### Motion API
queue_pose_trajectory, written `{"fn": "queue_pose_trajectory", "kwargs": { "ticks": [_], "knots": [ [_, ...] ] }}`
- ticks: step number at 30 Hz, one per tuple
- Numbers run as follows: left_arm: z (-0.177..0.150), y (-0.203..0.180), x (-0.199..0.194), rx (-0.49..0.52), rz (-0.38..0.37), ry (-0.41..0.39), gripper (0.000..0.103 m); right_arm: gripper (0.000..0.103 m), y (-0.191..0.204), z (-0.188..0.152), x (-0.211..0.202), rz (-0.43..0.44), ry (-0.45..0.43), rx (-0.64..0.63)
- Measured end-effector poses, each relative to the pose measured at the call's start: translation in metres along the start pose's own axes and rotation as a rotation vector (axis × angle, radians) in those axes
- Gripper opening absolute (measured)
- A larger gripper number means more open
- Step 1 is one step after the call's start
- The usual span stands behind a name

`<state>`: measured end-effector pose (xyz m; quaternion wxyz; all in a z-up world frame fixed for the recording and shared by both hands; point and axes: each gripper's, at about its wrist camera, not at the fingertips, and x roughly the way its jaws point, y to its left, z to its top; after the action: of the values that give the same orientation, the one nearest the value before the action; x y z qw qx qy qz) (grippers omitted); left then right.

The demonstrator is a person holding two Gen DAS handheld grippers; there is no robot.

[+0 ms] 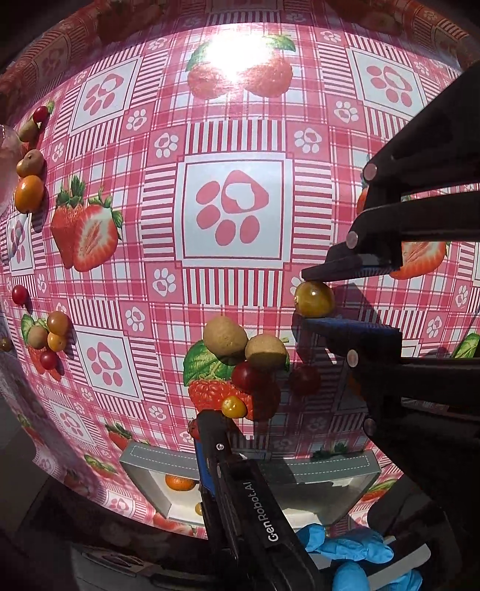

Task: Organize fruits
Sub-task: 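Grasp a yellow cherry tomato with the right gripper while the left grasps a red one, then carry both tomatoes over the white tray and open both grippers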

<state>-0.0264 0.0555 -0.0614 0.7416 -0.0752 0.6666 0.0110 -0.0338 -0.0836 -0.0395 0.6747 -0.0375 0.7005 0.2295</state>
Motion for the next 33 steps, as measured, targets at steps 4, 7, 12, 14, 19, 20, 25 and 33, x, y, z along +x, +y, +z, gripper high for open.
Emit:
{"fn": "queue_pose_trajectory", "kwargs": {
  "ticks": [4, 7, 12, 14, 19, 20, 25, 33],
  "knots": [
    [-0.02, 0.009, -0.017, -0.01, -0.019, -0.018, 0.022, 0.022, -0.004, -0.003, -0.004, 0.006, 0.005, 0.01],
    [-0.03, 0.013, -0.028, -0.016, -0.026, -0.032, 0.022, 0.022, -0.002, -0.005, -0.007, 0.005, 0.007, 0.007],
    [-0.043, 0.033, -0.055, -0.043, -0.042, -0.05, 0.022, 0.022, 0.006, -0.008, -0.013, 0.01, 0.006, 0.001],
    [-0.053, 0.043, -0.064, -0.053, -0.041, -0.058, 0.022, 0.022, 0.011, -0.008, -0.014, 0.012, 0.006, -0.003],
    [-0.061, 0.052, -0.071, -0.083, -0.034, -0.081, 0.022, 0.022, 0.025, -0.006, -0.017, 0.017, 0.006, -0.031],
    [-0.062, 0.054, -0.071, -0.09, -0.031, -0.084, 0.022, 0.022, 0.029, -0.006, -0.018, 0.019, 0.007, -0.039],
    [-0.075, 0.071, -0.077, -0.135, -0.023, -0.1, 0.022, 0.022, 0.052, -0.003, -0.018, 0.025, 0.009, -0.078],
    [-0.102, 0.109, -0.082, -0.223, -0.002, -0.112, 0.022, 0.022, 0.1, 0.003, -0.013, 0.03, 0.025, -0.186]
  ]
}}
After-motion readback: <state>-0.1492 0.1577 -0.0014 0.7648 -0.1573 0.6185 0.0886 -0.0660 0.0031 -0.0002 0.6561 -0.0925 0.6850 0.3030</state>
